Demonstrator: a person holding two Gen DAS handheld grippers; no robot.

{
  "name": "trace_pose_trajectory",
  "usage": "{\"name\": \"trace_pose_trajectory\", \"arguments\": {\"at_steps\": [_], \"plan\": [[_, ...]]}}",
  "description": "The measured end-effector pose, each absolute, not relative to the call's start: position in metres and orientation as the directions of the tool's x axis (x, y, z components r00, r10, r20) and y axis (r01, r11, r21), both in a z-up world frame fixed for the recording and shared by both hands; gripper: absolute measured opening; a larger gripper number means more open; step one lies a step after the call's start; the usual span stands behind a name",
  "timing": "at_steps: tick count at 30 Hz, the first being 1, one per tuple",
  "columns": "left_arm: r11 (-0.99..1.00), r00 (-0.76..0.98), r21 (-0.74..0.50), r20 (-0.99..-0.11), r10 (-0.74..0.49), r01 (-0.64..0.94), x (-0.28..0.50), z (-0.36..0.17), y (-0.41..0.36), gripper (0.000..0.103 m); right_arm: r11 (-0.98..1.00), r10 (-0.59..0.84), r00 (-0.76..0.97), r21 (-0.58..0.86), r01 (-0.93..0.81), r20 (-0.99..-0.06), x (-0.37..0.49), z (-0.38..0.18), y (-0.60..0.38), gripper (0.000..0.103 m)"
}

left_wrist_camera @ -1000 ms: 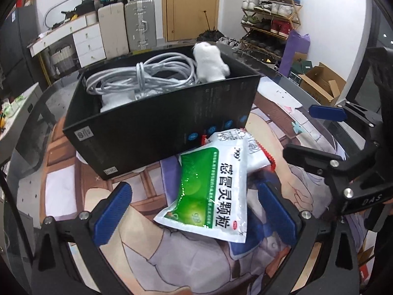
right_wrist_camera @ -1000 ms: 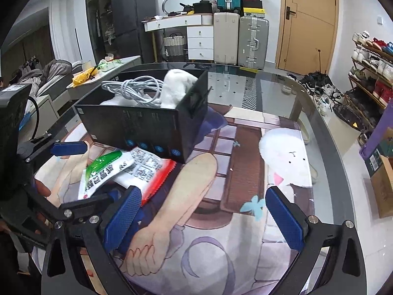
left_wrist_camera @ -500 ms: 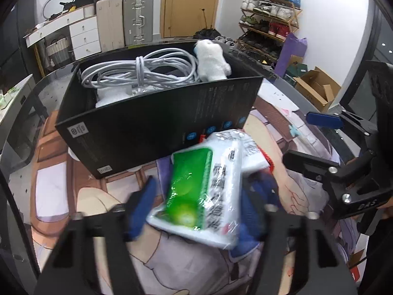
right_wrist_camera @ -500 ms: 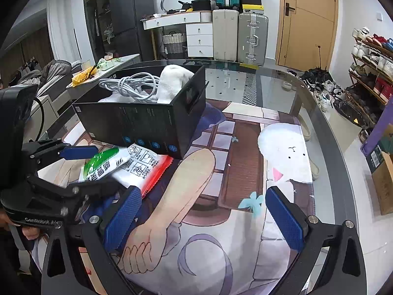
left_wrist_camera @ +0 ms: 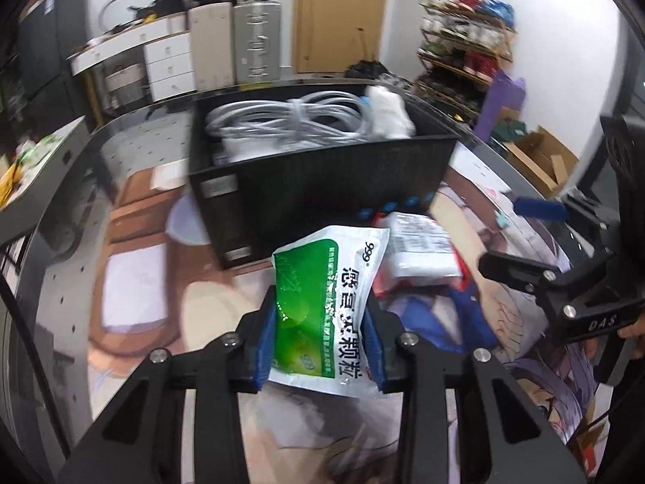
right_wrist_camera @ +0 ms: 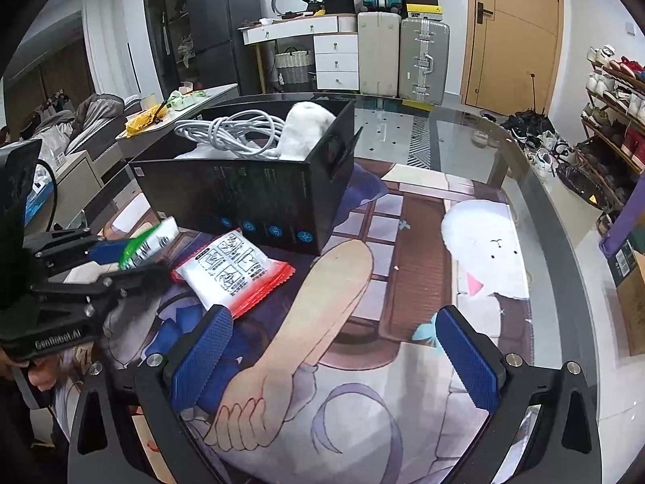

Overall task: Organize soft objects
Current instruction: 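Grasp green medicine packet with left tool while right tool grasps white-and-red packet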

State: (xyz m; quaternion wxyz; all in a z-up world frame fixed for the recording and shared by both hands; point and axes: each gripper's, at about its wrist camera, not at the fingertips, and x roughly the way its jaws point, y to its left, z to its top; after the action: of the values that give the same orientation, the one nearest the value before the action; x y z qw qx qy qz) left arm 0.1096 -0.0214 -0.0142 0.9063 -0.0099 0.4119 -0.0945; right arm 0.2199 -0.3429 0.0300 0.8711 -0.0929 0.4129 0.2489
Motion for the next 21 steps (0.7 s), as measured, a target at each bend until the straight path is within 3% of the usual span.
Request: {"name": "trace_pose_trajectory", "arguments": {"at_steps": [7, 21], "plan": [[0.993, 0.669, -0.084, -0.734, -0.120, 0.086, 0.104, -0.017, -0.002, 0.036, 0.832, 0.378, 0.508, 0.044, -0.553, -0.774, 0.214, 0.028, -0.326, 0.102], [0.990, 0.679, -0.118, -0.722, -0.136, 0.073, 0.103, -0.016, 0.005, 0.036, 0.758, 0.342, 0.434, -0.029, -0.652, -0.834, 0.223, 0.011, -0.265, 0.102]]}}
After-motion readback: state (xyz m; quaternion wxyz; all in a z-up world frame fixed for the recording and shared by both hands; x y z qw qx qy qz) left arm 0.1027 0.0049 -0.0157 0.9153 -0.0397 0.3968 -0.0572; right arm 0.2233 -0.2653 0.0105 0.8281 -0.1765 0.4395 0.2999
